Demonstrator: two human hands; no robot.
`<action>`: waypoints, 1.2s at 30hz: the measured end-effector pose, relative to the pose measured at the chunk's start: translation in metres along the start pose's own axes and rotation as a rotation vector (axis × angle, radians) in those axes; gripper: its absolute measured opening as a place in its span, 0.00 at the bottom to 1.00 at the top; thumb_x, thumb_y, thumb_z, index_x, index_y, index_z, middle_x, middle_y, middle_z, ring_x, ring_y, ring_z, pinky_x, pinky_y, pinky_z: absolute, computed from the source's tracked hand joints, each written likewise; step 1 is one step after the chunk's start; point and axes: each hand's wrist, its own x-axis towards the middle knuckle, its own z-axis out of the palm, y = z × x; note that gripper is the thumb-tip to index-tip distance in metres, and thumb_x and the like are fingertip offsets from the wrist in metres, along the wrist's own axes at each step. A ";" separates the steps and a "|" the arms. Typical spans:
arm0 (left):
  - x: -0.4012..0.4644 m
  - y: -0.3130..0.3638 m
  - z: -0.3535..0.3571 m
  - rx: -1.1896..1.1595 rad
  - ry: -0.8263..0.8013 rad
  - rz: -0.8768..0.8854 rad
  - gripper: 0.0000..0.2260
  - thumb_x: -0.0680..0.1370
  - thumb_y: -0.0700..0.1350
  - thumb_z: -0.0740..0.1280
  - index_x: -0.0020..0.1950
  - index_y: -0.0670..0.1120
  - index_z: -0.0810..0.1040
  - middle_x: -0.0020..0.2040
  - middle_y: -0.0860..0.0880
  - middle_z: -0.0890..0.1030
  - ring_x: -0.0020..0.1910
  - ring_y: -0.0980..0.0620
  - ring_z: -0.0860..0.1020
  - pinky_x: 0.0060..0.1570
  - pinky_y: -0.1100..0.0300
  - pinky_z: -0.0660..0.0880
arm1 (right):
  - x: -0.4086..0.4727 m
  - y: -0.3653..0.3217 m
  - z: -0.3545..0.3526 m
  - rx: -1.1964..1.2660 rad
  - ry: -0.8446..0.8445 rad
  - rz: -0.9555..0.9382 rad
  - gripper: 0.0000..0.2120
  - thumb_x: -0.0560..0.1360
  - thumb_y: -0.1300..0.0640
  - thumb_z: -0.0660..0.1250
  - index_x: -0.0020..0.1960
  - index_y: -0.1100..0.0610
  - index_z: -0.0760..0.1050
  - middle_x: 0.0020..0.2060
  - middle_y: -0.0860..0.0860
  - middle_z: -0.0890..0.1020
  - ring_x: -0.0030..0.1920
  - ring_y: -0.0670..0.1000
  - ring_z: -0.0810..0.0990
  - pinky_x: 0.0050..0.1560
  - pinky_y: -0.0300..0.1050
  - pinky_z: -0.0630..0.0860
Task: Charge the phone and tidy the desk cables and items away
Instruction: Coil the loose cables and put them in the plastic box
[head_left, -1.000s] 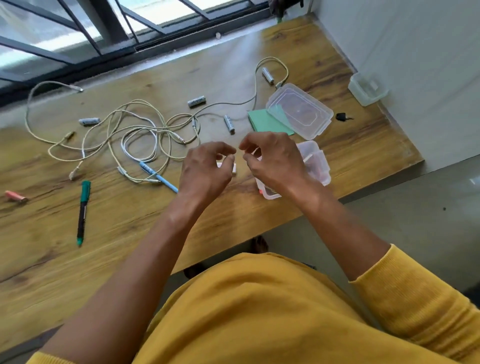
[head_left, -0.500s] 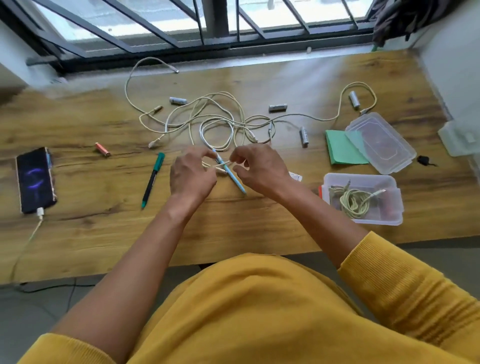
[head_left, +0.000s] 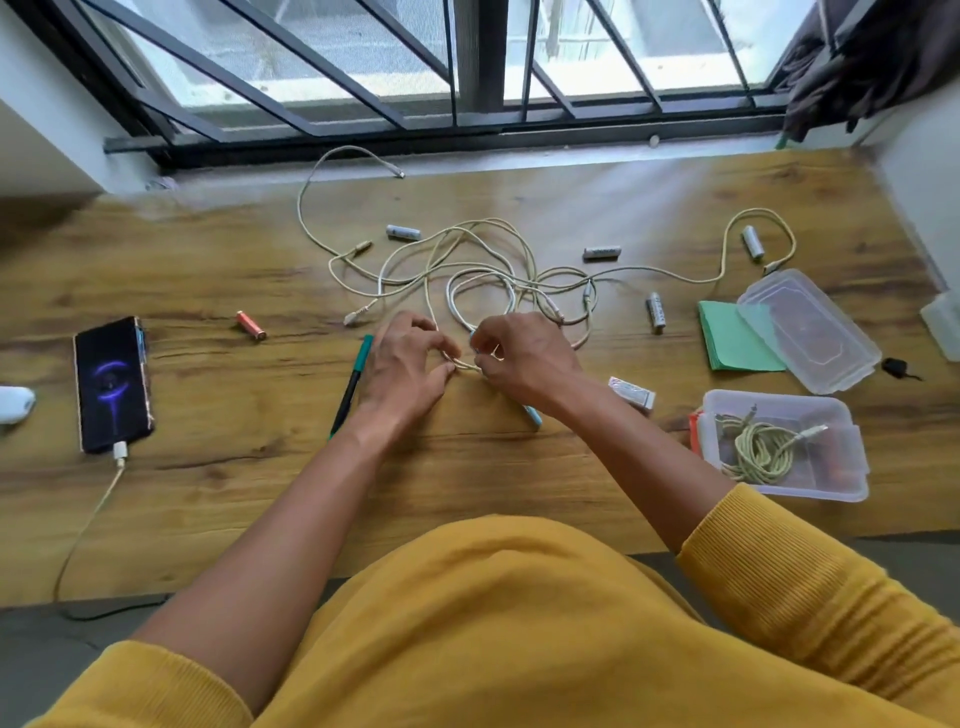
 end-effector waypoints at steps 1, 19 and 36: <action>0.002 -0.002 -0.001 -0.004 -0.011 0.015 0.07 0.74 0.46 0.79 0.49 0.56 0.89 0.58 0.52 0.78 0.64 0.47 0.76 0.67 0.55 0.68 | 0.001 -0.002 0.000 0.007 -0.006 0.010 0.11 0.77 0.52 0.71 0.60 0.49 0.84 0.52 0.47 0.87 0.56 0.51 0.84 0.58 0.49 0.80; 0.015 0.021 -0.033 -0.167 0.202 0.267 0.06 0.76 0.45 0.71 0.52 0.54 0.79 0.50 0.58 0.82 0.57 0.47 0.77 0.59 0.40 0.74 | -0.001 -0.018 -0.024 0.851 -0.029 -0.001 0.16 0.76 0.55 0.63 0.38 0.66 0.81 0.24 0.47 0.69 0.27 0.49 0.65 0.33 0.47 0.63; 0.021 0.058 -0.051 -0.387 0.339 0.248 0.09 0.78 0.48 0.74 0.58 0.51 0.82 0.49 0.56 0.86 0.49 0.54 0.84 0.46 0.53 0.82 | -0.022 -0.004 -0.077 1.449 -0.434 -0.331 0.21 0.82 0.72 0.55 0.74 0.74 0.67 0.67 0.70 0.77 0.65 0.68 0.79 0.76 0.67 0.65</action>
